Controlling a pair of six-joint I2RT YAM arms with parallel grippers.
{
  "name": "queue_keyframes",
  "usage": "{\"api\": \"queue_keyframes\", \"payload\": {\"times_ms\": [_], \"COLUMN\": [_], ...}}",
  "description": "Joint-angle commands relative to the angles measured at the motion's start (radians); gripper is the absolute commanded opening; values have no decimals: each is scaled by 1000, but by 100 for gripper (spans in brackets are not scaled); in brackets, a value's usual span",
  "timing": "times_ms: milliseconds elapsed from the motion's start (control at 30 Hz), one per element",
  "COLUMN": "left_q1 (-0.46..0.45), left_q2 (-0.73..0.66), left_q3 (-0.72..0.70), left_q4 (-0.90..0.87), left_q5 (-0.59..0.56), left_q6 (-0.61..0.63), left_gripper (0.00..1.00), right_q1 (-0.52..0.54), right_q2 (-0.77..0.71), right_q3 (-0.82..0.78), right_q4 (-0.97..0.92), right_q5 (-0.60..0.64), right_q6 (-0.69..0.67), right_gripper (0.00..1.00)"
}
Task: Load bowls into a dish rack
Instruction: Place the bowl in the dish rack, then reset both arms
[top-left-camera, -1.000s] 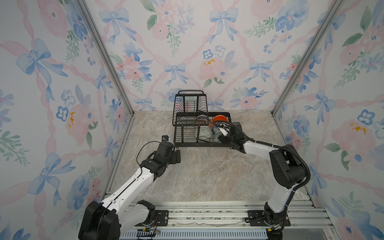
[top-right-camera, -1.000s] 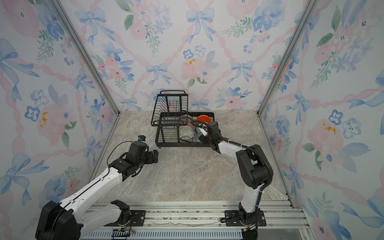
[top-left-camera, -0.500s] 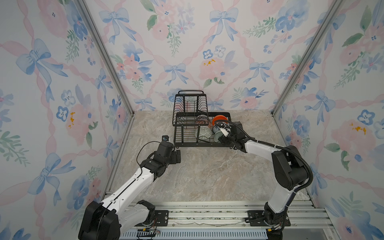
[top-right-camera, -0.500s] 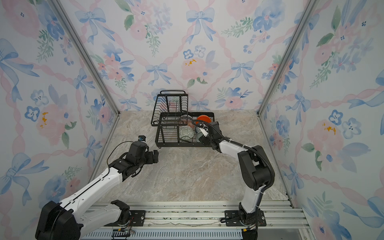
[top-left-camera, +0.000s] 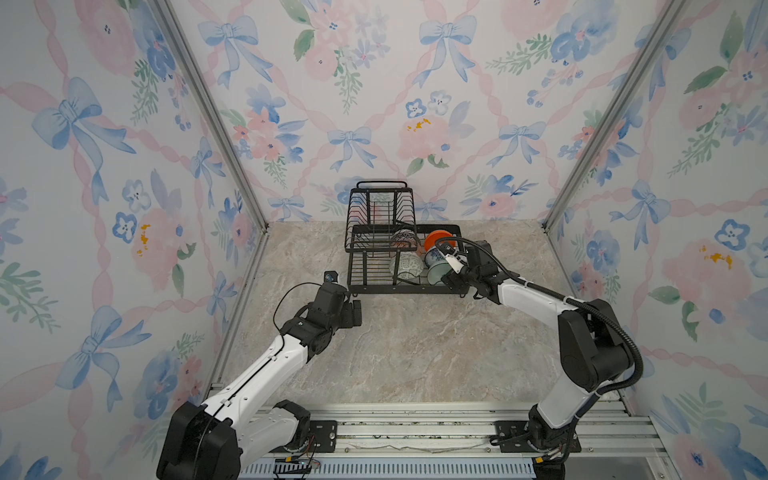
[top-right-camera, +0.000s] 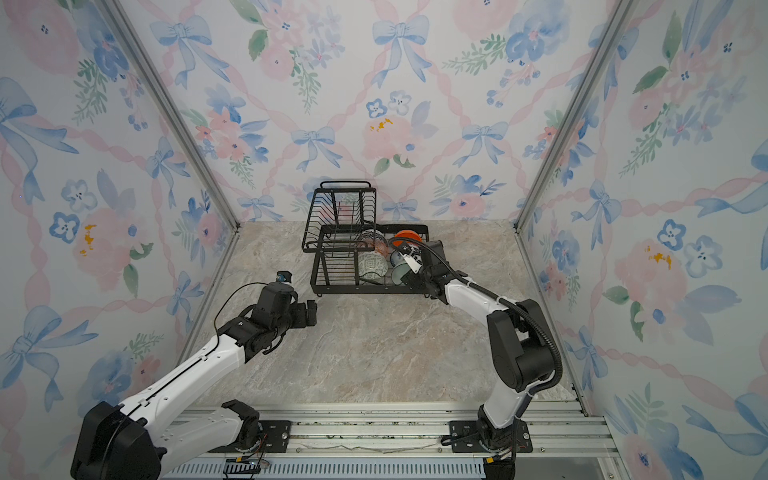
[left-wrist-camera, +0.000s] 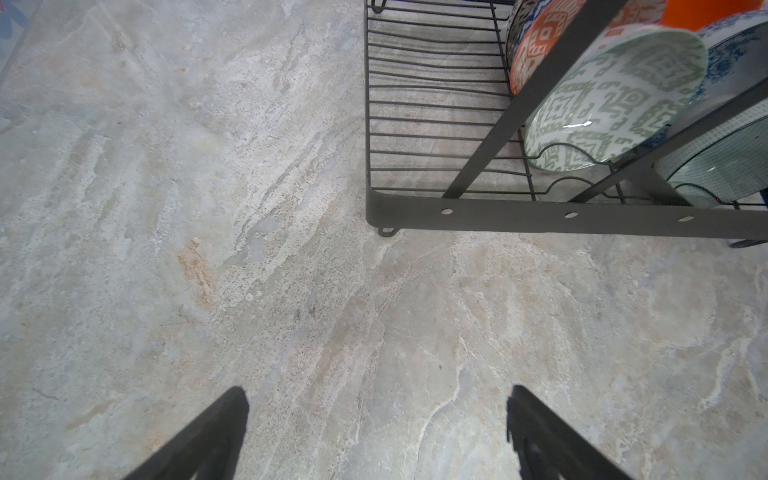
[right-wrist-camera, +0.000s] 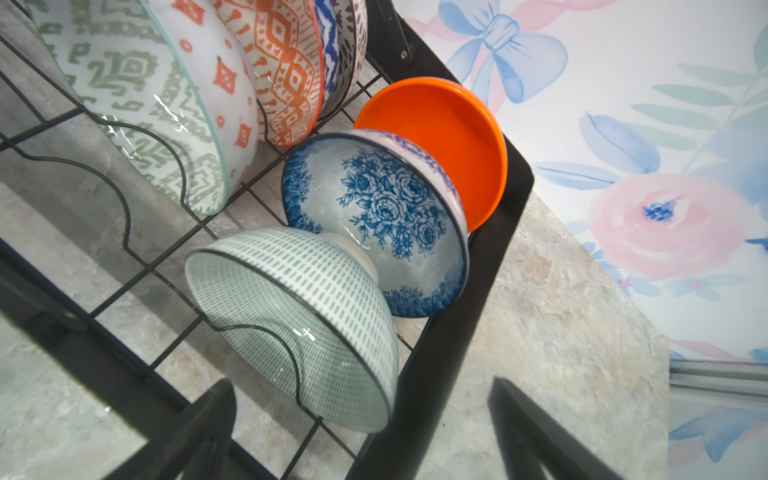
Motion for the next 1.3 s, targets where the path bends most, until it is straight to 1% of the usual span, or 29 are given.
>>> {"api": "queue_keyframes", "payload": {"times_ms": [0,33,100,200,300,400,500,533,600,667,767,900,1000,1067,1133,1200,1267], "left_q1": [11,11,13,20,21,33,60,67,90,92,119,172,210,236,271,293,313], "left_q2": [7,5,7,3,-30,-76,-106,-109,-124,-133,-139,-133,-112,-84,-49,-4,61], "left_q3": [-7,-7,-9,-30,-98,-221,-367,-406,-425,-445,-467,-499,-545,-571,-594,-614,-623], "left_q4": [5,9,23,84,218,430,695,769,813,868,933,1018,1104,1158,1219,1286,1364], "left_q5": [6,4,-10,-32,-75,-107,-98,-123,-128,-171,-188,-189,-192,-191,-164,-144,-125], "left_q6": [7,10,21,55,104,134,159,165,165,216,286,332,364,379,379,382,377], "left_gripper": [98,98,98,98,98,98,98,98,98,98,98,98,98,98,98,98,98], "right_q1": [-15,-17,-23,-44,-77,-109,-110,-103,-100,-106,-118,-126,-139,-150,-156,-158,-160], "right_q2": [-51,-54,-107,-188,-290,-389,-478,-504,-546,-577,-598,-594,-574,-551,-521,-482,-432], "right_q3": [9,5,-12,-69,-167,-279,-411,-453,-535,-606,-684,-749,-787,-795,-798,-785,-785], "right_q4": [-55,-61,-66,-35,36,122,238,278,356,430,511,592,655,683,712,717,761], "right_q5": [-18,-21,-30,-66,-100,-98,-47,5,76,147,218,284,309,312,311,316,329], "right_q6": [23,29,51,117,212,317,389,407,431,458,485,491,484,486,485,471,457], "right_gripper": [97,97,97,97,97,97,97,97,97,97,97,97,97,97,97,97,97]}}
